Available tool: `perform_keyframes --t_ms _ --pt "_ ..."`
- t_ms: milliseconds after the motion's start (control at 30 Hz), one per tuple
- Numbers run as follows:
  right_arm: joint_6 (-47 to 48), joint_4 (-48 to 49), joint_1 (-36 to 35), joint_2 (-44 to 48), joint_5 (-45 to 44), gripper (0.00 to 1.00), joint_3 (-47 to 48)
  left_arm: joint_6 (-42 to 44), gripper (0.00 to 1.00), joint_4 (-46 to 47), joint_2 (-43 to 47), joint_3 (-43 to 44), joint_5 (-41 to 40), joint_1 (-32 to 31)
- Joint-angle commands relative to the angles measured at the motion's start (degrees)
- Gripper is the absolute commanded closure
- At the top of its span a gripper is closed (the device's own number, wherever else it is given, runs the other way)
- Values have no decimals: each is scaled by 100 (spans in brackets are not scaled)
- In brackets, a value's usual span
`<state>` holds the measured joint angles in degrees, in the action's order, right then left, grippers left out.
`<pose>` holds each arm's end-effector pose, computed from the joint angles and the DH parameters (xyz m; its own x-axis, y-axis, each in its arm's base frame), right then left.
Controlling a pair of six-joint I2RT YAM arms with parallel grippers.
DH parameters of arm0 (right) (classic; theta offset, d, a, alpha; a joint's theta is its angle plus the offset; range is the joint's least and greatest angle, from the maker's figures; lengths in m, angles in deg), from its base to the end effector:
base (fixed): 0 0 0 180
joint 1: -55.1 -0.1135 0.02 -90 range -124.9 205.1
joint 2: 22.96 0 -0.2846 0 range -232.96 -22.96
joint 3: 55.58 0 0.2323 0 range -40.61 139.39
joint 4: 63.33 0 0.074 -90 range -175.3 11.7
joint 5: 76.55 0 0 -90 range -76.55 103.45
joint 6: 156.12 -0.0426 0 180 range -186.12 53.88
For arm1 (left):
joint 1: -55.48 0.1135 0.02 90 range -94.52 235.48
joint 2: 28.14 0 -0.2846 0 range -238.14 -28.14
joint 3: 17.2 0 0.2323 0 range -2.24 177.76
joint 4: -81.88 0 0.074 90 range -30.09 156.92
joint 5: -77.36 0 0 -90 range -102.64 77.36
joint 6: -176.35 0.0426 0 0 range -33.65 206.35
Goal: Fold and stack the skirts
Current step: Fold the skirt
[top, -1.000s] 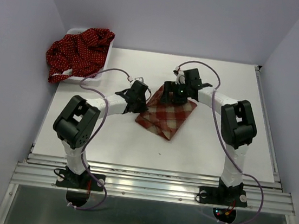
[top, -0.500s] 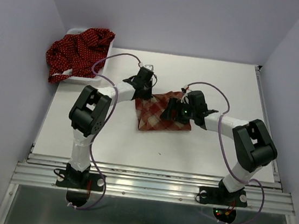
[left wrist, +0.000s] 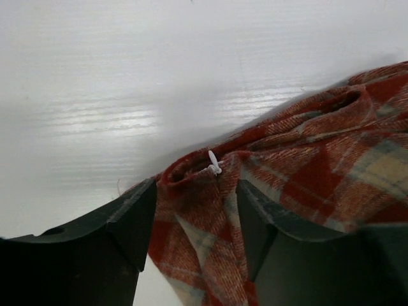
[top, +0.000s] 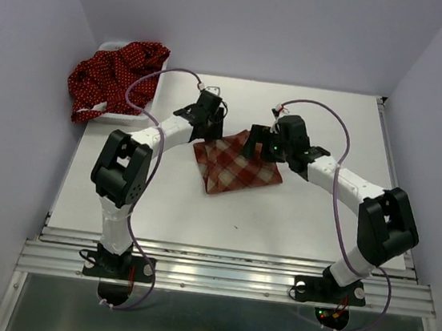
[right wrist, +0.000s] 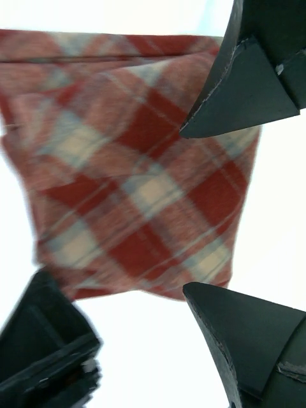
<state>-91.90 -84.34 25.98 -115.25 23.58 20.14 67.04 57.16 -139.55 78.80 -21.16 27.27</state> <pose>0.2985 0.1749 0.2609 -0.7411 0.0773 -0.6670 -0.3093 0.8424 0.4413 0.3878 -0.2008 0.2419 -0.6576 -0.0184 -0.7531 0.1592 0.9738 -0.1627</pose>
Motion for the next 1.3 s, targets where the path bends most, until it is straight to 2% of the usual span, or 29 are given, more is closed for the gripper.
perform_keyframes --t_ms 0,67,167,300,333,433,567,733,900,1067,1167,1267 --pt "363 -99 -14 -139 -397 0 726 6 33 -140 726 -70 -28 35" --pt "433 -108 38 -358 -363 0 1059 -2 26 -131 928 -184 43 43" --pt "468 -125 91 -596 -196 0 1342 -72 23 -201 1192 -307 113 43" --pt "495 -160 144 -1026 58 0 1703 -310 17 -158 1534 -825 175 43" --pt "512 -169 144 -1097 129 0 1755 -354 12 -149 1674 -1018 175 43" --pt "530 -195 197 -1448 454 0 2001 -503 11 -166 1912 -1247 122 35" --pt "670 -370 249 -1949 219 0 2405 -626 2 -237 2237 -1660 25 43" --pt "820 -441 302 -2530 -90 0 2950 -784 1 -219 2650 -2038 -28 43" --pt "908 -468 407 -3180 5 0 3276 -908 1 -202 2888 -2355 -36 43" --pt "1127 -626 408 -3234 480 0 3540 -960 1 -140 3038 -2513 -28 35" --pt "1285 -714 408 -2813 971 0 3584 -952 1 -97 3056 -2514 -19 35" --pt "1417 -749 408 -2191 939 0 3391 -952 1 -61 3056 -2514 -19 43"
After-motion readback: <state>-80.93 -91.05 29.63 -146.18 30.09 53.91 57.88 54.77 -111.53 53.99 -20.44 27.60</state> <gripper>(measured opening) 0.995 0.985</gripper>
